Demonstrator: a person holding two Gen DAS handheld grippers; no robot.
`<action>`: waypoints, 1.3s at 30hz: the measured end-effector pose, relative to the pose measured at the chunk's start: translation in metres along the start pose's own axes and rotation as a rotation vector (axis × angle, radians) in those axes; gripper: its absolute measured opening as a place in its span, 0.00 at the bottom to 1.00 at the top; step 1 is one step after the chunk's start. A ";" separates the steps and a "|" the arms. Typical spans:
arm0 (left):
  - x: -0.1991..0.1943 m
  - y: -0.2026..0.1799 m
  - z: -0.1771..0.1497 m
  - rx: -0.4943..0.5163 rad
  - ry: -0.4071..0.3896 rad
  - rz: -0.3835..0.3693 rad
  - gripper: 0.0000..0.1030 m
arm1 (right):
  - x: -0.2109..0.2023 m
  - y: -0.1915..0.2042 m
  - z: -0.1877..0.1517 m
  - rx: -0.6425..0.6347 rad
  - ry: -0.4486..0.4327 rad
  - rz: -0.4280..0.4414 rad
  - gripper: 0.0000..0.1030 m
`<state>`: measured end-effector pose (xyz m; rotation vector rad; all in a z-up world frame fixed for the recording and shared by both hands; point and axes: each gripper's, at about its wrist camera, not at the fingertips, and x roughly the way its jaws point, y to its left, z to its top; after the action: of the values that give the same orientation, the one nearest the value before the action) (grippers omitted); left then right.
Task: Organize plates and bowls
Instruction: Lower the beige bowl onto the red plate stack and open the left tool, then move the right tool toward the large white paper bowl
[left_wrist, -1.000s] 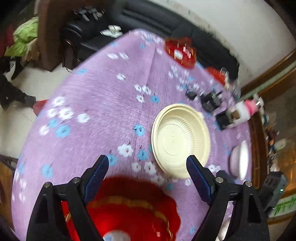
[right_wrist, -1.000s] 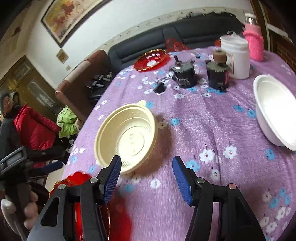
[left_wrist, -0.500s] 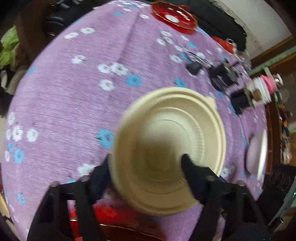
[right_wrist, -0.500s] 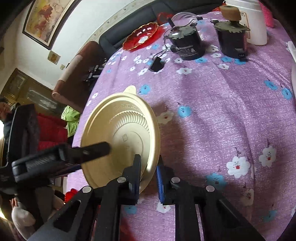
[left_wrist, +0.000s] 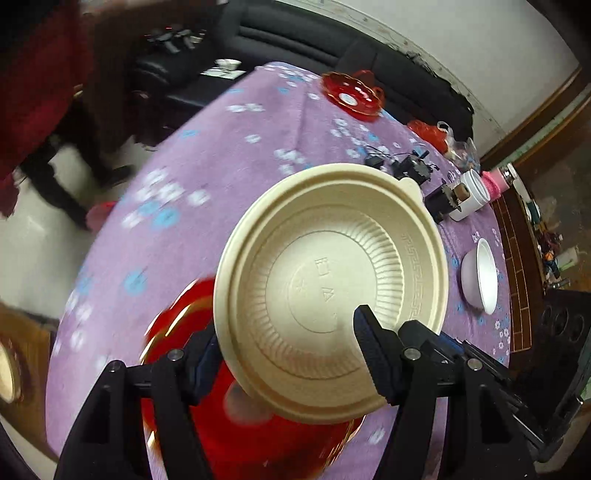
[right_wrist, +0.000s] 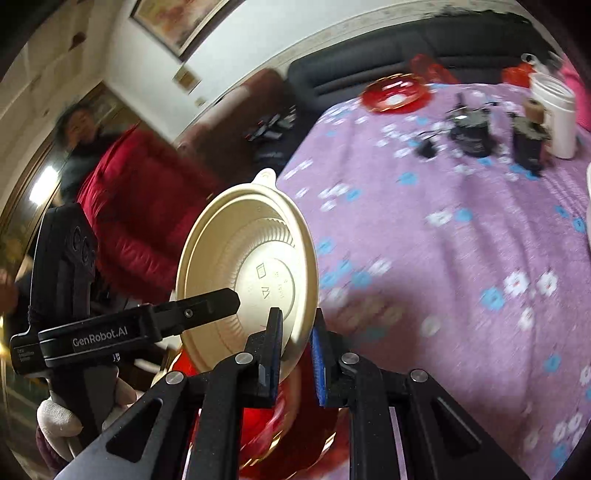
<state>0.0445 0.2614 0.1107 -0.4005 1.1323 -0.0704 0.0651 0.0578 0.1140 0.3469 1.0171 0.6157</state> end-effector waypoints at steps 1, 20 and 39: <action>-0.004 0.004 -0.007 -0.005 -0.007 0.005 0.64 | 0.000 0.007 -0.007 -0.014 0.015 0.006 0.16; -0.043 0.032 -0.078 0.013 -0.171 0.181 0.67 | 0.003 0.047 -0.074 -0.152 -0.010 -0.116 0.59; -0.094 -0.043 -0.186 0.111 -0.430 -0.053 0.74 | -0.112 -0.021 -0.032 0.013 -0.311 -0.272 0.59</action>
<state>-0.1552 0.1945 0.1397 -0.3264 0.6906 -0.0882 0.0018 -0.0285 0.1636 0.2986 0.7519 0.2978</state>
